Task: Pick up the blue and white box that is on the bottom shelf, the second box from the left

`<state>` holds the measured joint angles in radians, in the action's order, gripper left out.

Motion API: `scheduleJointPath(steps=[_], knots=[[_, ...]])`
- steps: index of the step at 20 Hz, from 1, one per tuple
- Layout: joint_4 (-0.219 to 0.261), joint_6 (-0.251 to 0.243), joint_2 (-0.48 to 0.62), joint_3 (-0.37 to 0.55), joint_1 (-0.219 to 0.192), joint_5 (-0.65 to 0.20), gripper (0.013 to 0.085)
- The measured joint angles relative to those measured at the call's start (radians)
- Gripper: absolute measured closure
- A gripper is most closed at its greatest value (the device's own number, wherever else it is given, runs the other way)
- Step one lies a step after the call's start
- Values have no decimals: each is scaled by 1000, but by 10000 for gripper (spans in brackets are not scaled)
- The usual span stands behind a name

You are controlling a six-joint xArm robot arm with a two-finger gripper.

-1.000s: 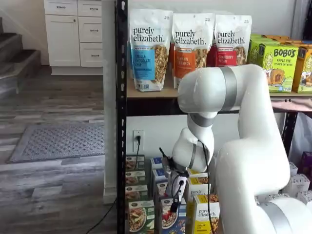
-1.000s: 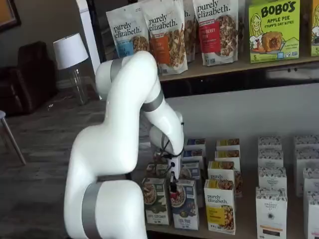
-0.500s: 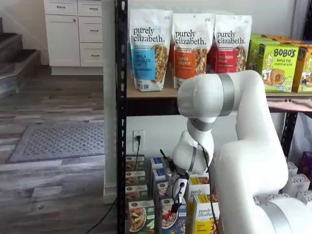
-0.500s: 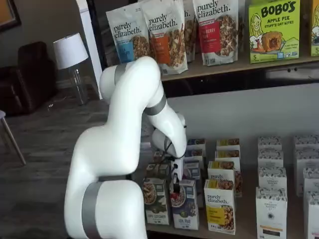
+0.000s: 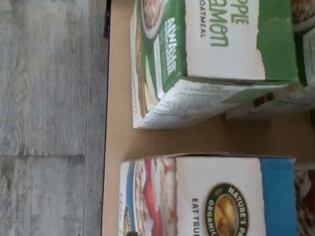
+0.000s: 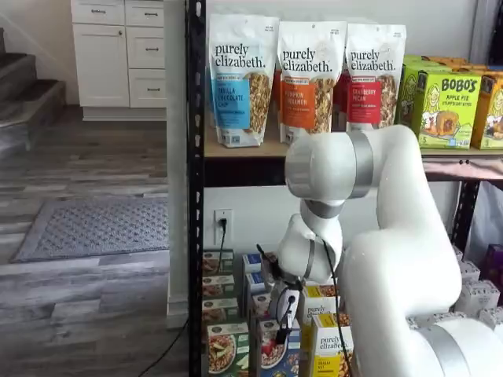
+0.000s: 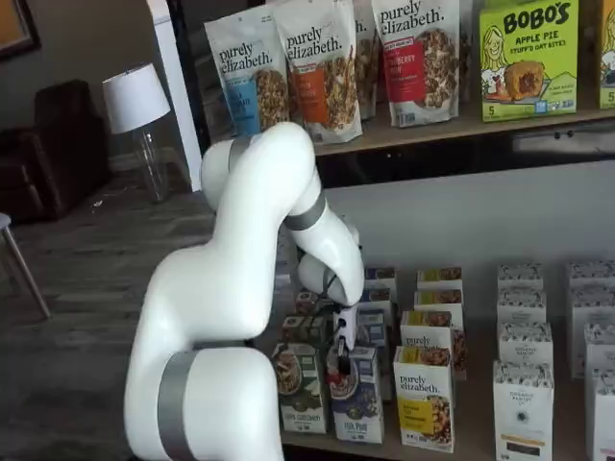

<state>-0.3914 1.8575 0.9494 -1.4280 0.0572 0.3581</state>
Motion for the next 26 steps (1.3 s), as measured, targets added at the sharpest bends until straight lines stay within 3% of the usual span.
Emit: scheduleJointPath(steps=[4,11,21,26], knots=[[71,-62,26,-35,-3,27,130],[145,-126,46,-48,-4,40,130],[188,-159,48,-35,-8,51,130],[181,-153,50,-29,-8,42,130]])
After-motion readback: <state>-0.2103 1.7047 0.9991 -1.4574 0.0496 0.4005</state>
